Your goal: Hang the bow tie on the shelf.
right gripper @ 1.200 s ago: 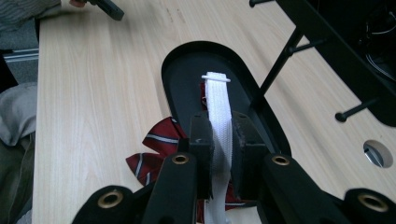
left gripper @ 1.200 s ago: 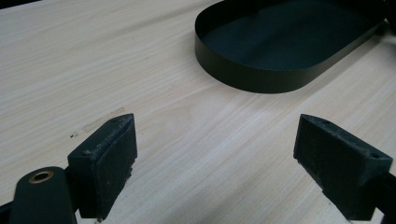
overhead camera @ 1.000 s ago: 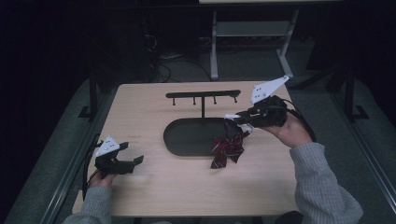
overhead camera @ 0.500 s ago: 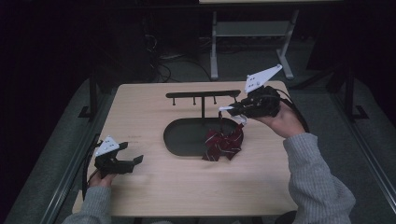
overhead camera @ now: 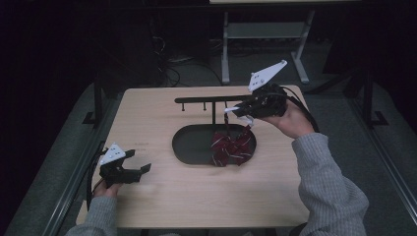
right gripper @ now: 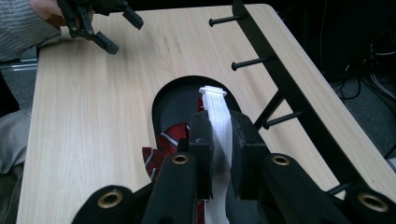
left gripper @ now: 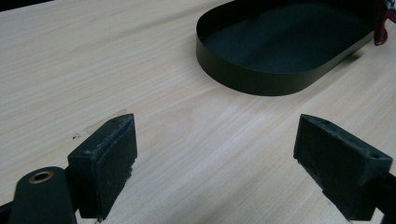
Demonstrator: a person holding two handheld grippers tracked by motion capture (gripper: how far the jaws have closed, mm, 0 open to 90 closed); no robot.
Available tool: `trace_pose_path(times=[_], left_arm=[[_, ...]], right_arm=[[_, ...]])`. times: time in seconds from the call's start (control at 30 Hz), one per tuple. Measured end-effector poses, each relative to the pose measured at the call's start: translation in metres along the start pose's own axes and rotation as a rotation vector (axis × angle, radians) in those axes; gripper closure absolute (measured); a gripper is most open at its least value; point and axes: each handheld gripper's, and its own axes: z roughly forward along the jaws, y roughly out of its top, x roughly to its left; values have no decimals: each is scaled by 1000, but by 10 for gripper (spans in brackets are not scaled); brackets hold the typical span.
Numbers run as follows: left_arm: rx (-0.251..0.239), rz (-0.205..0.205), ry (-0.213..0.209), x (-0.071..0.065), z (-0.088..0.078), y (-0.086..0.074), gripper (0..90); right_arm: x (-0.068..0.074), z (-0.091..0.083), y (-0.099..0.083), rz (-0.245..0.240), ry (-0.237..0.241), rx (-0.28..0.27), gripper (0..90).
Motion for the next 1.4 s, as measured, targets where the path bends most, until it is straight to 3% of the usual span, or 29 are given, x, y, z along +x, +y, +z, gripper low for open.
trace_pose_path(times=[0.87, 1.4], left_arm=[[-1, -1, -2, 1, -1, 0, 130], [-2, -9, -2, 1, -1, 0, 130]], right_arm=[[-29, 18, 17, 34, 15, 30, 802], [-56, 40, 15, 59, 5, 92, 802]])
